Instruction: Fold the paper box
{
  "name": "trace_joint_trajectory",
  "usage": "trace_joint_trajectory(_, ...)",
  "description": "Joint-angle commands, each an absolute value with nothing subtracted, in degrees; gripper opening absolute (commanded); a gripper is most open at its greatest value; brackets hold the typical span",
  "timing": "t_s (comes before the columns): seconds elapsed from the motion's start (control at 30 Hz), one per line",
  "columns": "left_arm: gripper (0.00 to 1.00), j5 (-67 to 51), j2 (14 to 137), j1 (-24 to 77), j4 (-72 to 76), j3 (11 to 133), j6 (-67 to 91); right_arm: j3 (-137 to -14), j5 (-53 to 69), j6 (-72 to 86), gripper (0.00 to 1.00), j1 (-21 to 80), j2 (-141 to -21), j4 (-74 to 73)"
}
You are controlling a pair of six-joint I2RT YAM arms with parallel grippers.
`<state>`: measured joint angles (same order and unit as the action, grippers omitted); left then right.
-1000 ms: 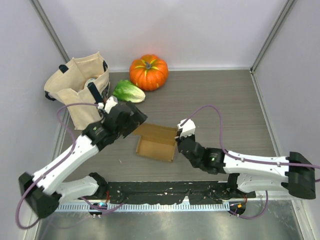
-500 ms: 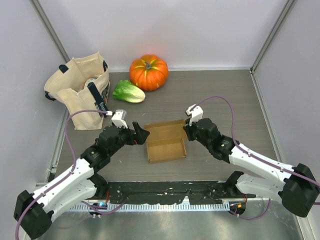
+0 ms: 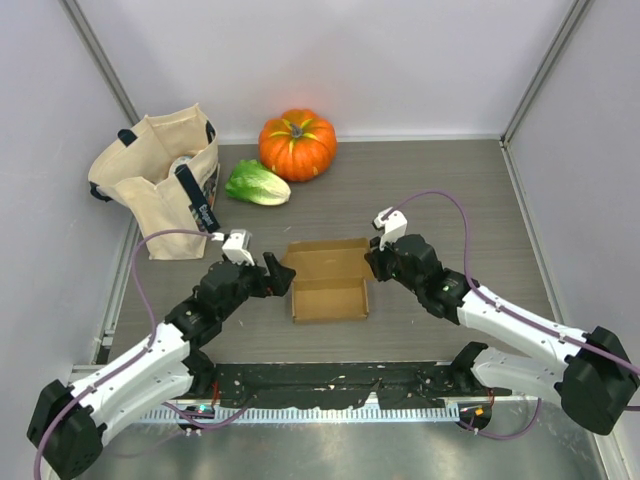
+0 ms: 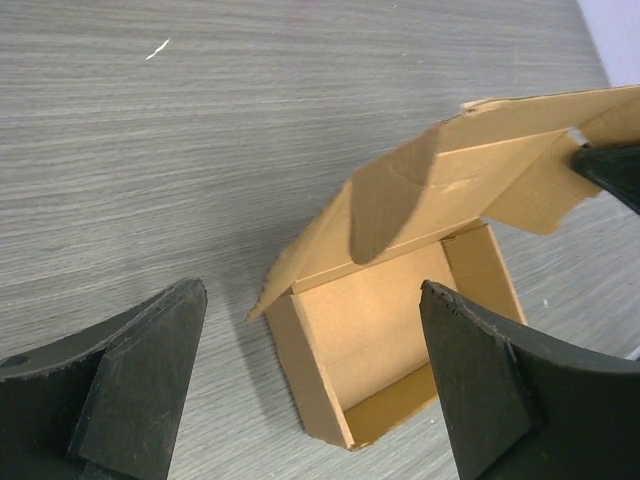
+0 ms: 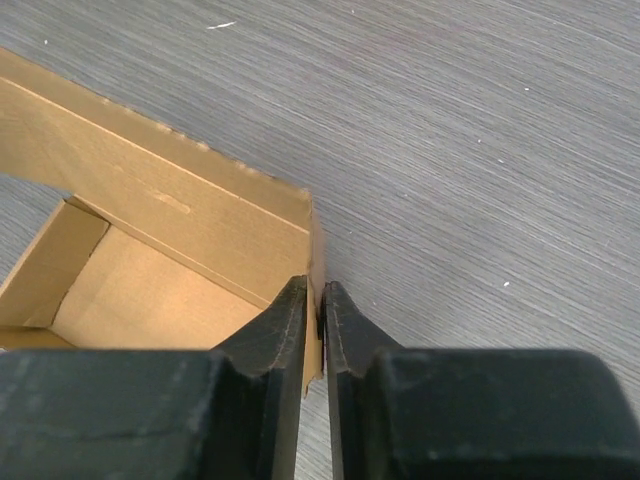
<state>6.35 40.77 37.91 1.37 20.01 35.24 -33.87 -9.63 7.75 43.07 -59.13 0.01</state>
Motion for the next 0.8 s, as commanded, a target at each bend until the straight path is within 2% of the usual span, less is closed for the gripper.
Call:
trace_joint_trajectory(0.0,0.91,8.17,45.08,37.71,8.25,21.36,32.61,-35.42,-8.18,8.7,0.22,42.89,-59.85,1.85)
trace_joint_trajectory(0.17,0.86,8.18,49.04,37.71,12.83,22.23,31.12,-35.42,-8.17,8.79,0.31,42.63,-60.47,1.14)
trace_joint_trajectory(0.37,0.63,6.95,52.12,37.71,12.48,24.78,29.36,-34.89,-8.79,9.05,0.32,42.36,-60.29,0.53)
trace_joint_trajectory(0.4,0.56,6.25,52.29,37.71,12.48,24.96,29.36,-34.98,-8.7,9.05,0.32,42.45,-60.38,0.35)
trace_joint_trajectory(0.57,0.39,4.31,52.21,37.71,10.64,25.93,29.36,-35.86,-7.65,10.63,0.24,42.45,-62.05,-1.49)
trace_joint_trajectory(0.6,0.31,3.87,52.38,37.71,9.94,26.19,29.27,-36.03,-7.3,11.24,0.23,42.36,-62.31,-1.41)
trace_joint_trajectory(0.7,0.17,2.03,54.57,37.71,8.27,28.29,29.79,-36.56,-6.42,14.76,0.16,42.45,-63.19,-1.14)
trace_joint_trajectory(0.77,0.12,1.06,55.89,37.79,6.25,30.32,30.14,-36.74,-7.47,17.82,0.12,42.8,-63.19,-0.36)
